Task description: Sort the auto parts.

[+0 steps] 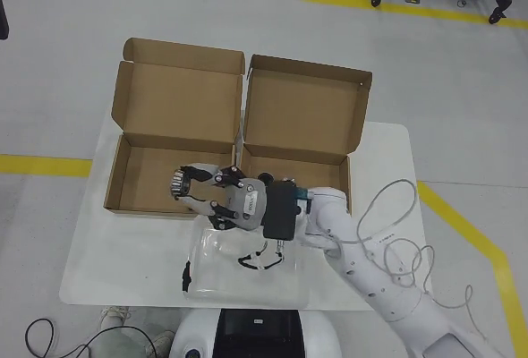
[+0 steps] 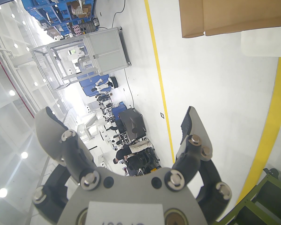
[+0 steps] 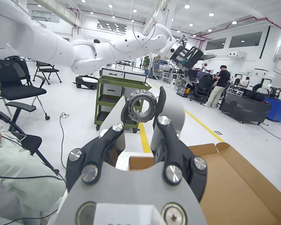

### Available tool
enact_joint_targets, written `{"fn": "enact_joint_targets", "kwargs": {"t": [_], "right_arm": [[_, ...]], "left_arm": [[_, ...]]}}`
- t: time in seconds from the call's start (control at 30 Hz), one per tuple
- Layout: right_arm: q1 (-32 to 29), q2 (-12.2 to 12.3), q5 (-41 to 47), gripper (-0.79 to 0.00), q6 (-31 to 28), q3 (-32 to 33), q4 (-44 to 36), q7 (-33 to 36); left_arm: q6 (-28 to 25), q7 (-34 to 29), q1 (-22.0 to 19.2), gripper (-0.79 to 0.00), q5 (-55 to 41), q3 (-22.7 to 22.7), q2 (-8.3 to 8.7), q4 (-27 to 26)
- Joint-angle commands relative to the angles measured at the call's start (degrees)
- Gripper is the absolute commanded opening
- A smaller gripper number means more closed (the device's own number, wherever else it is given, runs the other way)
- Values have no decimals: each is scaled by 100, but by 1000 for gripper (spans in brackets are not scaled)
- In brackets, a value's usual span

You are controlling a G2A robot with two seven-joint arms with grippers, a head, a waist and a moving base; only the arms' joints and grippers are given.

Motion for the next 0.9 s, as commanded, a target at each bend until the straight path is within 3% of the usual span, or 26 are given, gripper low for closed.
{"fn": "enact_joint_targets", "kwargs": {"t": [0.0, 0.3, 0.87], "right_arm": [[92, -44, 229, -785, 121, 19, 65, -60], [255, -147, 493, -785, 415, 127, 41, -154], [181, -191, 323, -785, 297, 388, -107, -441]], "left_arm": [[0, 0, 0, 0, 0, 0, 0, 0], [0, 0, 0, 0, 0, 0, 0, 0], [0, 0, 0, 0, 0, 0, 0, 0]]}}
